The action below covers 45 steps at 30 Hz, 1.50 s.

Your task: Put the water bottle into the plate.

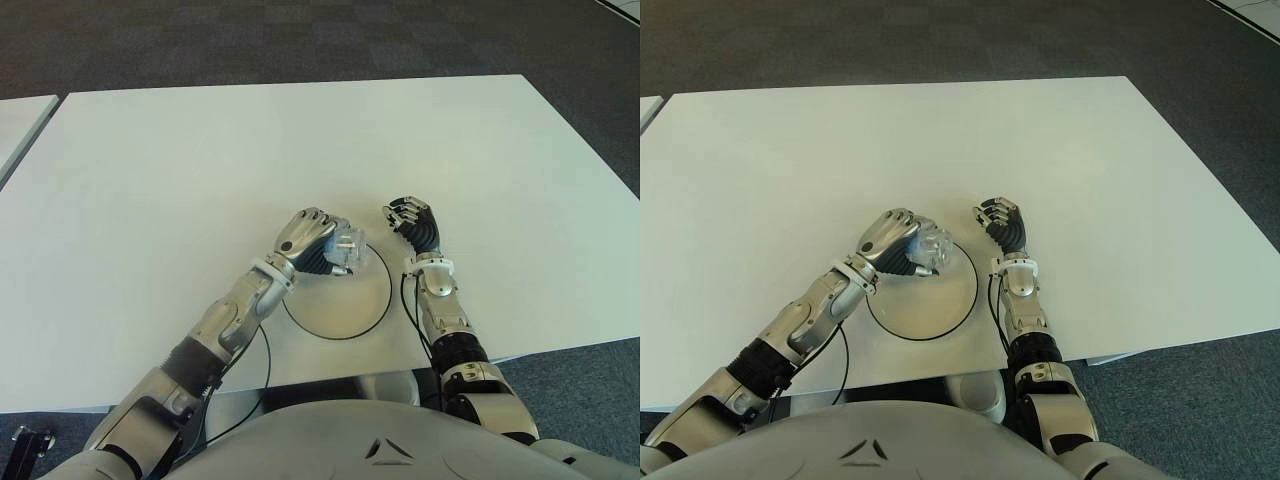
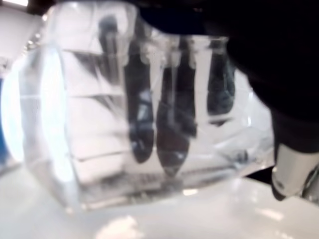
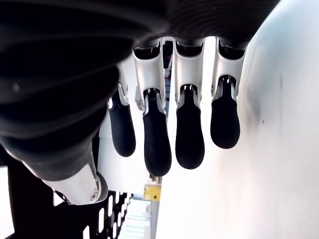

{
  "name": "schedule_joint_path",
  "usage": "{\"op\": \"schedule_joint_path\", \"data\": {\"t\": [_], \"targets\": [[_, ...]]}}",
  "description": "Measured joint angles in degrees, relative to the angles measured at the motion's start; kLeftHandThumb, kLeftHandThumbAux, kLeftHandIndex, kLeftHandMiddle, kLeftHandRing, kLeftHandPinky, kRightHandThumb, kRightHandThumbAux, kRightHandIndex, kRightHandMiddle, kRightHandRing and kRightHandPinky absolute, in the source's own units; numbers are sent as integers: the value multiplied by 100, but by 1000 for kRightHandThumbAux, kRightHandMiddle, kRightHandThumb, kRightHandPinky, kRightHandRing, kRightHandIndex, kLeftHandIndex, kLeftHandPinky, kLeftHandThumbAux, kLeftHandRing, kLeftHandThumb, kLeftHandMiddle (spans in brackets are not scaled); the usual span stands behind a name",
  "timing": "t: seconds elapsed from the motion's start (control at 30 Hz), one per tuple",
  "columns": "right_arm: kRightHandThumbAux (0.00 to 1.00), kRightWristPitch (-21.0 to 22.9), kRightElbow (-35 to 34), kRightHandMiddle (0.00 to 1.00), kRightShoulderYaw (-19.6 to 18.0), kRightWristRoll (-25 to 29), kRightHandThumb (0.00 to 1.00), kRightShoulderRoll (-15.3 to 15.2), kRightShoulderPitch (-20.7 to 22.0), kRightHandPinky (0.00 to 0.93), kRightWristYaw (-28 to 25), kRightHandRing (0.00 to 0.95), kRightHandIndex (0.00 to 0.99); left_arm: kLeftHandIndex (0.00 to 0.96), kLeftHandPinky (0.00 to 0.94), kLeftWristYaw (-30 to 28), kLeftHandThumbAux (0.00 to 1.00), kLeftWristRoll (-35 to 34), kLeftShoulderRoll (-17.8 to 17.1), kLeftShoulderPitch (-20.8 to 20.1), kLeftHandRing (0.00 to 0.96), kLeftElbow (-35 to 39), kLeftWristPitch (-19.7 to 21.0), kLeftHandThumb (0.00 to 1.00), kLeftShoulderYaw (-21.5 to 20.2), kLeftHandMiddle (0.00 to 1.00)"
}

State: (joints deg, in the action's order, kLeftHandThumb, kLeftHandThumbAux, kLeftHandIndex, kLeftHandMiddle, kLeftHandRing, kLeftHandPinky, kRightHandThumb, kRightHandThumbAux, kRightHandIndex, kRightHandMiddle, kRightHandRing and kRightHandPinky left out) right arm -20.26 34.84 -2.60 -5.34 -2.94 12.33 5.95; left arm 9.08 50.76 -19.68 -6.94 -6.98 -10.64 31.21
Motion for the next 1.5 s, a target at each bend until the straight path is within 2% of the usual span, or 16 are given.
{"op": "schedule_joint_path", "data": {"t": [0.4,0.73,0.93,1.07,1.13,1.2,1.23,1.3,1.5], "targets": [[729,43,-57,606,10,-1,706,-7,-2,636,0,626,432,386,751,-768,650,-6,-129,-166,538,-29,92,950,112,516],[729,52,-62,606,3,3,706,-9,-3,647,-2,626,433,378,652,-1083,649,-85,-155,-160,551,89,151,945,86,536],[729,52,-62,606,-6,12,706,-22,-6,644,-42,627,433,344,545,-1092,664,-172,-218,-146,544,93,10,930,64,488],[729,51,-62,606,-10,12,706,-21,-8,640,-57,626,433,354,500,-1091,680,-241,-267,-128,501,91,-135,848,52,491],[729,51,-62,607,-14,12,706,-21,-8,641,-58,625,433,386,460,-1091,697,-245,-287,-122,450,92,-205,759,51,425],[729,51,-62,607,-17,12,706,-20,-8,642,-58,625,433,396,407,-1090,704,-245,-300,-121,399,94,-261,726,51,376],[729,51,-61,606,-18,12,706,-20,-8,643,-58,625,433,321,367,-1090,693,-244,-305,-121,363,97,-283,625,51,344],[729,51,-60,606,-20,12,706,-19,-8,645,-57,624,433,236,319,-1090,686,-242,-317,-119,317,108,-305,507,48,303],[729,51,-60,605,-21,11,706,-20,-8,645,-56,625,433,141,236,-1090,692,-242,-328,-106,229,145,-314,387,44,223]]}}
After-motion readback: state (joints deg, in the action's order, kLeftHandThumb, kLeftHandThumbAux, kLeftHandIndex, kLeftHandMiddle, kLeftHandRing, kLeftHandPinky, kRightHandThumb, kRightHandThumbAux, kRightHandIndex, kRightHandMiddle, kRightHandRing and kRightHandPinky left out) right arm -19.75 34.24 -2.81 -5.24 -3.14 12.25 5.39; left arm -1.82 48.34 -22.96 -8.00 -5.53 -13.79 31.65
